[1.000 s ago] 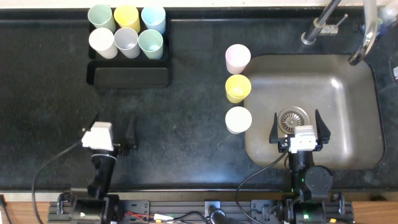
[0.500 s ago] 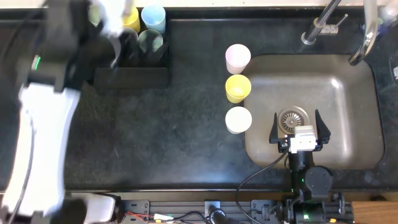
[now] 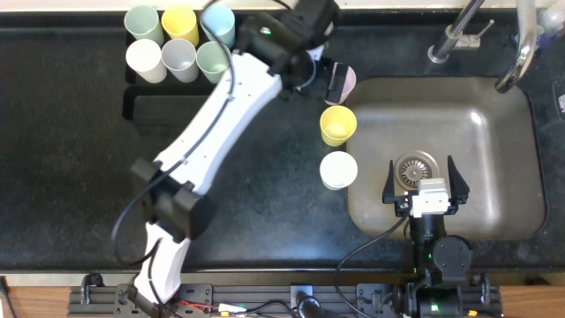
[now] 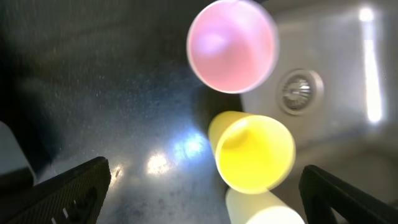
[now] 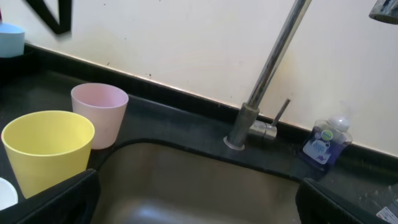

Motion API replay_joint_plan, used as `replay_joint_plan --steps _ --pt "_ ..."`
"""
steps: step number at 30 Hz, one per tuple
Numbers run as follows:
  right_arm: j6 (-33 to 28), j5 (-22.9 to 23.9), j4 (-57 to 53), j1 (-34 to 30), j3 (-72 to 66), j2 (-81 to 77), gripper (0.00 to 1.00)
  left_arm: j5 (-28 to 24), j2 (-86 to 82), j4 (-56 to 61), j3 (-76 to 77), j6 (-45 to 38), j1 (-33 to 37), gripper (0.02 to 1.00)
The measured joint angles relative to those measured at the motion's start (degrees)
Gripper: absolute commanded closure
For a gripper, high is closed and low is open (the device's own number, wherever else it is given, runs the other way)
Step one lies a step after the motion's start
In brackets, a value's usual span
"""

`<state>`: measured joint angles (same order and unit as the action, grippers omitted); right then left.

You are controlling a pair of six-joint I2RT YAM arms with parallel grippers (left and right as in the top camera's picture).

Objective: Store Cups

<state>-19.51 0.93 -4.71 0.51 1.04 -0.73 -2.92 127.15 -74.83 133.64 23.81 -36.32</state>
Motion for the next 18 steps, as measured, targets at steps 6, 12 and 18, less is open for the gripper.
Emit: replay_joint_plan --steps 6,12,18 --pt "0.00 0.00 0.02 0.00 0.00 0.00 0.005 2.60 3.23 2.10 0.02 3.65 0.44 0.020" --pt "0.02 0.00 0.02 0.00 0.00 0.00 0.005 2.75 5.64 5.51 0.17 6.49 0.83 0.020" --pt "0.00 -0.02 0.02 0.00 0.00 0.00 0.005 2.75 7.80 7.85 0.24 9.64 0.85 0.020"
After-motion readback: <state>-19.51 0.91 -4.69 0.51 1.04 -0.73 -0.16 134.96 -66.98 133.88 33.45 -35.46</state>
